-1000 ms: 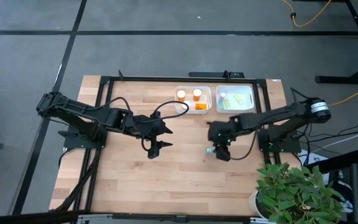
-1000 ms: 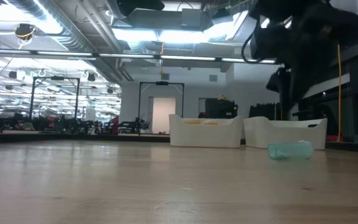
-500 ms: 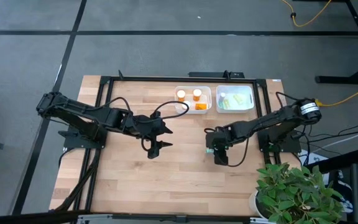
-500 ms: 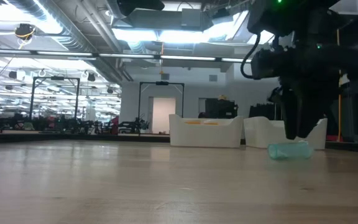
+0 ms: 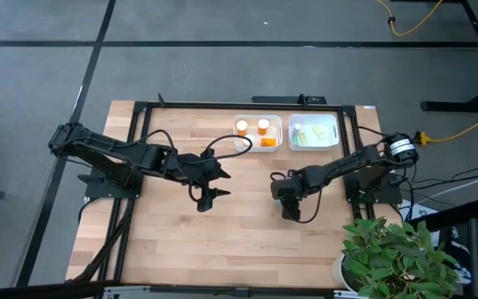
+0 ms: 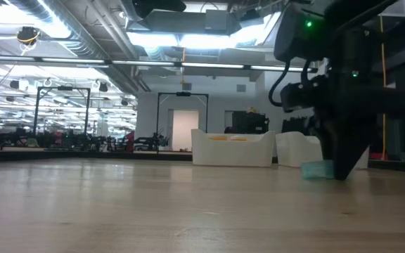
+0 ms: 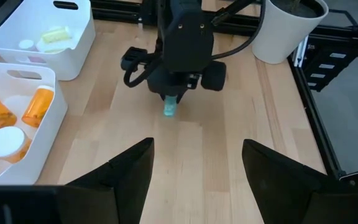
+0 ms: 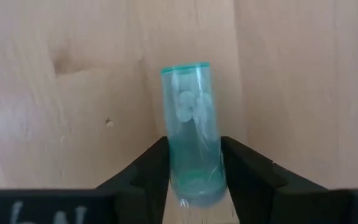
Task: Pick and place medicine bottles into bin by pill shape (circle, oval)
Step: Put the blue tablet bottle into the right white bin
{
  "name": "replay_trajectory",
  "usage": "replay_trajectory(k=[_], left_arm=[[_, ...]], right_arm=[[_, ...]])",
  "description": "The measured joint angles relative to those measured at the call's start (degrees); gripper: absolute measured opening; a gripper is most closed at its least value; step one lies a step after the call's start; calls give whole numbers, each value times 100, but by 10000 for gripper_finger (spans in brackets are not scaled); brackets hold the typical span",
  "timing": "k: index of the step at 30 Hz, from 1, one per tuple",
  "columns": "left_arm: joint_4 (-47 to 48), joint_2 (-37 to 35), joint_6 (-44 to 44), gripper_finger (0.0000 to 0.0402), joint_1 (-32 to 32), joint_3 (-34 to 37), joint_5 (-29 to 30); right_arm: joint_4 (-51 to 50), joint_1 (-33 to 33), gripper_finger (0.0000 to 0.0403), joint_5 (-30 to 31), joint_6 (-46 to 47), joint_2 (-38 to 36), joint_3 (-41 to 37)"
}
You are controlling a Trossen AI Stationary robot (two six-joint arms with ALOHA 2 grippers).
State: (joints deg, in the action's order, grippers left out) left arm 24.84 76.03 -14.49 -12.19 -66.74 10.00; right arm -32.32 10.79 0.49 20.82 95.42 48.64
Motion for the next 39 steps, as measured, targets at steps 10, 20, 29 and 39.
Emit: replay_trajectory(k=[10,20,29,39], left_arm=[[0,0,-1,237,0,0,0],[2,0,3,237,2,0,2],[7,0,7,237,7,0,153],[7,0,290,237,7,0,155]], right_arm=[[-472,-371,97,490,1064,-479,-20],[-1992,-1178,101,2183,1663,-2174,-24],[-1980,-2581,103,2601,1587,-3169,-20],[-1476,-3946,104,1675,887,-2764,-20]])
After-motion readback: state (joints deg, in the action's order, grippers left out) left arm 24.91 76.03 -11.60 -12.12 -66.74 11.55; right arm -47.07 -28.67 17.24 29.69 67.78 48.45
